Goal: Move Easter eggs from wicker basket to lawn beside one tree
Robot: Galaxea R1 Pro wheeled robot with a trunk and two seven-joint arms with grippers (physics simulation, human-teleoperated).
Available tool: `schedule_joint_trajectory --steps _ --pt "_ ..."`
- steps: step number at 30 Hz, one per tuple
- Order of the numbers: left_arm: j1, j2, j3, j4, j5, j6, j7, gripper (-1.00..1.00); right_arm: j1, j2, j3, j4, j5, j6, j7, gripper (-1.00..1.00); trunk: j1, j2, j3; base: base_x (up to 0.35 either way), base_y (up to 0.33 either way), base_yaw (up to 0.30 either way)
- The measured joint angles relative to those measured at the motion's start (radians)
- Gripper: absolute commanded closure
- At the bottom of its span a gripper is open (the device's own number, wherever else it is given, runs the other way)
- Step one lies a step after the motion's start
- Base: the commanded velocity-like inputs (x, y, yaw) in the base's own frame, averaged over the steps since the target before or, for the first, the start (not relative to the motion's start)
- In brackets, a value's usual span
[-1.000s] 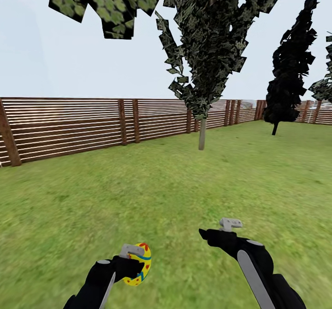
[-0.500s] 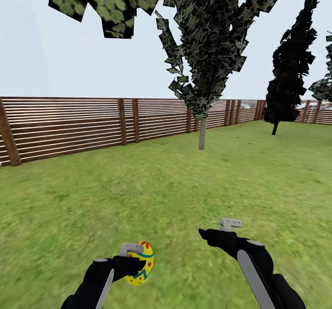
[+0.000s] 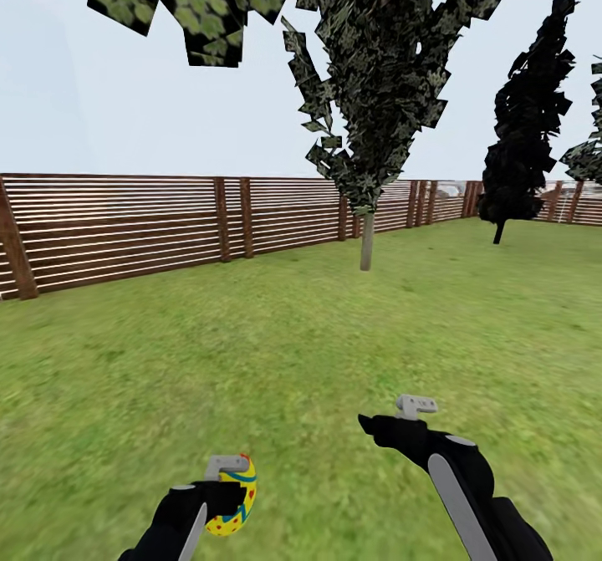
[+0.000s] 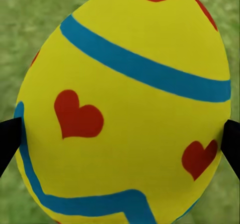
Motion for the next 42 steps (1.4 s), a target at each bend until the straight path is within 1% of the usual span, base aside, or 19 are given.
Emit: schedule_joint_trajectory --steps 2,4,7,12,17,18,19,20,21,22,24,26,31,36,42 --pt "0.000 0.000 0.003 0.000 0.000 -0.006 0.001 1.00 0.000 0.000 0.000 0.001 0.002 -0.001 0.000 -1.00 0.008 -0.014 -0.006 0.000 0.000 0.000" --pt "0.000 0.001 0.015 0.000 -0.001 -0.014 0.003 1.00 0.000 0.001 0.001 0.001 0.006 -0.003 0.000 -1.00 0.015 -0.028 -0.013 0.000 0.000 0.000" --pt "0.000 0.001 0.052 0.000 -0.002 -0.022 0.005 1.00 0.000 0.001 0.002 0.002 0.011 -0.002 -0.001 -1.00 0.027 -0.049 -0.022 0.000 0.000 0.000" --pt "0.000 0.001 0.071 0.001 -0.002 -0.024 0.007 1.00 0.000 0.005 0.005 0.005 0.012 -0.002 0.000 -1.00 0.046 -0.084 -0.038 0.000 0.000 0.000" --pt "0.000 0.001 0.110 0.001 -0.002 -0.024 0.018 1.00 0.000 0.007 0.009 0.007 0.007 0.000 0.000 -1.00 0.065 -0.119 -0.053 0.000 0.000 0.000" --pt "0.000 0.001 0.114 0.000 -0.002 -0.024 0.019 1.00 0.000 0.007 0.022 0.008 0.008 0.001 0.001 -1.00 0.069 -0.126 -0.056 0.000 0.000 0.000" --pt "0.000 0.001 0.117 -0.002 -0.001 -0.024 0.020 1.00 0.000 0.007 0.044 0.009 0.009 0.003 0.000 -1.00 0.073 -0.133 -0.060 0.000 0.000 0.000" --pt "0.000 0.001 0.121 -0.004 -0.001 -0.025 0.020 1.00 0.000 0.004 0.086 0.010 0.008 0.017 0.000 -1.00 0.077 -0.140 -0.063 0.000 0.000 0.000" --pt "0.000 0.001 0.127 -0.005 -0.001 -0.026 0.020 1.00 0.000 0.003 0.109 0.010 0.010 0.034 0.000 -1.00 0.081 -0.147 -0.066 0.000 0.000 0.000" --pt "0.000 0.001 0.140 -0.006 -0.001 -0.028 0.020 1.00 0.000 0.003 0.128 0.010 0.009 0.057 0.000 -1.00 0.084 -0.154 -0.069 0.000 0.000 0.000" --pt "0.000 0.001 0.152 -0.007 -0.001 -0.029 0.020 1.00 0.000 -0.001 0.140 0.010 0.005 0.075 0.000 -1.00 0.092 -0.168 -0.075 0.000 0.000 0.000" --pt "0.000 0.001 0.159 -0.003 -0.001 -0.030 0.020 1.00 0.000 -0.001 0.146 0.010 0.003 0.082 0.000 -1.00 0.100 -0.182 -0.082 0.000 0.000 0.000" --pt "0.000 0.001 0.162 0.001 -0.002 -0.032 0.020 1.00 0.000 0.002 0.149 0.010 0.003 0.086 0.000 -1.00 0.119 -0.217 -0.097 0.000 0.000 0.000" --pt "0.000 0.001 0.162 -0.006 0.000 -0.031 0.019 1.00 0.000 0.004 0.149 0.011 0.003 0.086 0.000 -1.00 0.119 -0.217 -0.097 0.000 0.000 0.000" --pt "0.000 0.001 0.162 -0.001 -0.001 -0.030 0.020 1.00 0.000 0.004 0.150 0.011 0.006 0.086 0.000 -1.00 0.142 -0.259 -0.116 0.000 0.000 0.000"
